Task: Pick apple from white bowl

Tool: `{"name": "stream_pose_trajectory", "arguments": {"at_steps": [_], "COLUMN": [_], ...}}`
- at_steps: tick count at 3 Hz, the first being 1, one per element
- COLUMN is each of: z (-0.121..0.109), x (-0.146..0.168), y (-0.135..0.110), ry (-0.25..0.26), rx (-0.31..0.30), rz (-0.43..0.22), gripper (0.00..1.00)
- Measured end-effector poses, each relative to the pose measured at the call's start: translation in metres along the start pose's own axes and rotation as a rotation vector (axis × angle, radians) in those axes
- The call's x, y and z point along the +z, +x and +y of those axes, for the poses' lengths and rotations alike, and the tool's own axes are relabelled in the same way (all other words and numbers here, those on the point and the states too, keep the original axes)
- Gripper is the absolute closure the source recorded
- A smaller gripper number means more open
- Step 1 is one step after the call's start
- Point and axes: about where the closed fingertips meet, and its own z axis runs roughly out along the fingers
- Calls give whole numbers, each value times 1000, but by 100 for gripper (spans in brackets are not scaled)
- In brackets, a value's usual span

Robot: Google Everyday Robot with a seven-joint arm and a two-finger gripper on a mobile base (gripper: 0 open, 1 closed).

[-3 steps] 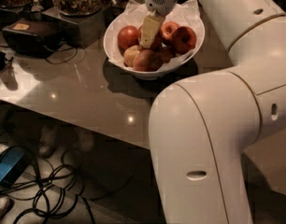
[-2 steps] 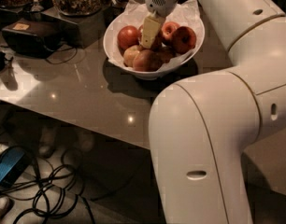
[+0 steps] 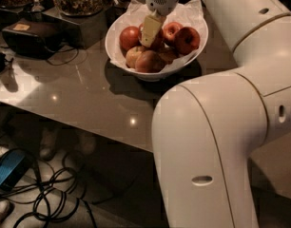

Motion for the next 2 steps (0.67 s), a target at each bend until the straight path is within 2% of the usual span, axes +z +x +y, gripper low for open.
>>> {"name": "stream_pose_trajectory", "arguments": {"at_steps": [1,2], "z": [7,24], "x": [-26,-57], "y": [-3,-6], "ry": [36,51], "rx": [3,-33], "rz": [-30,-71], "gripper": [100,100]}}
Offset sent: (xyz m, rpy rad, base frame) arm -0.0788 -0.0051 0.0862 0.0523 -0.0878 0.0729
